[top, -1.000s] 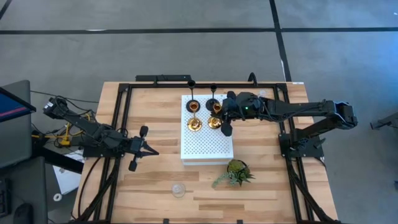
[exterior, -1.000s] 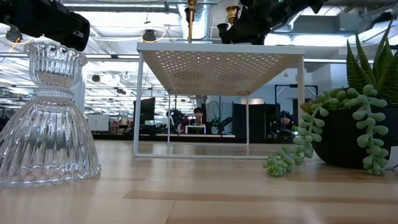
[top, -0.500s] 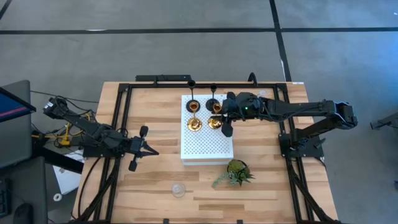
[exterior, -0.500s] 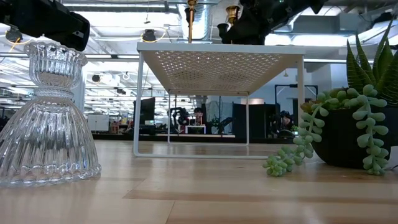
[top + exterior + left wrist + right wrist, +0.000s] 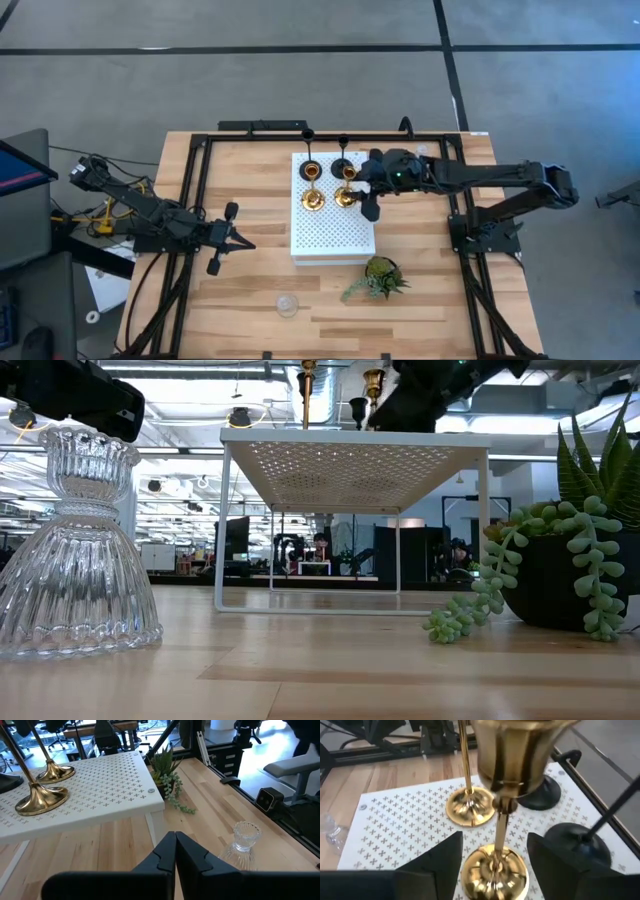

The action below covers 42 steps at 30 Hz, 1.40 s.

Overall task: Pick & Place candle stick holders
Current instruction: Adjust the shelf on the table

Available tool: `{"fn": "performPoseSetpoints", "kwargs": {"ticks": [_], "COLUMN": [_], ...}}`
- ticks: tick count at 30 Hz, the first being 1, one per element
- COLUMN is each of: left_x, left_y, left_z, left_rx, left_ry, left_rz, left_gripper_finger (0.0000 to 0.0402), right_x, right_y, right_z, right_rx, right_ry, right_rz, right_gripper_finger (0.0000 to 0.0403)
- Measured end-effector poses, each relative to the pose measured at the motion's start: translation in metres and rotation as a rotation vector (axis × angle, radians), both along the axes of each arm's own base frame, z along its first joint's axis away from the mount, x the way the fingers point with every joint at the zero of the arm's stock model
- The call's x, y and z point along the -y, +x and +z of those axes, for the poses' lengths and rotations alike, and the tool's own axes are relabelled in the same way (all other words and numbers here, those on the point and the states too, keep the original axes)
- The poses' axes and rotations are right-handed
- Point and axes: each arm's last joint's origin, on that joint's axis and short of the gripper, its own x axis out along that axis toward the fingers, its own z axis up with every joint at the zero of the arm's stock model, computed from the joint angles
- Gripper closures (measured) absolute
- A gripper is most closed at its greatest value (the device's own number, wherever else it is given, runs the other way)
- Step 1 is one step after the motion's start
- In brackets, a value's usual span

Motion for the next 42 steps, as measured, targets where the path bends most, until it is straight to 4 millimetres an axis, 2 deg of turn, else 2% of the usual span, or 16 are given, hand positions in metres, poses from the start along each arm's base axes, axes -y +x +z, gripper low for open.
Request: {"fn": "performPoseSetpoints", "kwargs": {"ticks": [9, 15, 18, 20, 26, 30, 36, 42], "left_x": [0.001, 0.003, 0.003, 0.003, 0.003, 0.003, 0.003, 0.003], "left_y": [0.003, 0.005, 0.005, 0.005, 0.005, 0.005, 0.005, 0.005], "left_z": [-0.002, -0.005, -0.005, -0.004, -0.004, -0.004, -0.004, -0.004], "left_rx": [-0.021, -0.041, -0.039, -0.038, -0.036, -0.035, -0.035, -0.035], "left_ry": [0.012, 0.023, 0.022, 0.021, 0.02, 0.019, 0.02, 0.02], "left_rz": [0.0, -0.001, 0.0, 0.0, 0.0, 0.0, 0.0, 0.0], "left_gripper_finger": [0.0394, 0.0395, 0.0394, 0.0393, 0.0394, 0.0394, 0.0394, 0.0394], "right_x": [-0.004, -0.009, -0.015, -0.019, -0.033, -0.041, -0.05, -0.054], "right_y": [-0.029, -0.053, -0.063, -0.066, -0.079, -0.079, -0.063, -0.046], "right_z": [0.019, 0.025, 0.021, 0.016, -0.003, -0.011, -0.024, -0.042], "right_rx": [0.004, -0.037, -0.104, -0.164, -0.364, -0.402, -0.442, -0.509], "right_ry": [0.011, 0.153, 0.24, 0.234, 0.02, -0.078, -0.108, -0.119], "right_rz": [-0.009, -0.084, -0.134, -0.188, -0.443, -0.541, -0.509, -0.493], "right_gripper_finger": [0.019, 0.021, 0.0231, 0.0251, 0.0321, 0.0356, 0.0397, 0.0396]}}
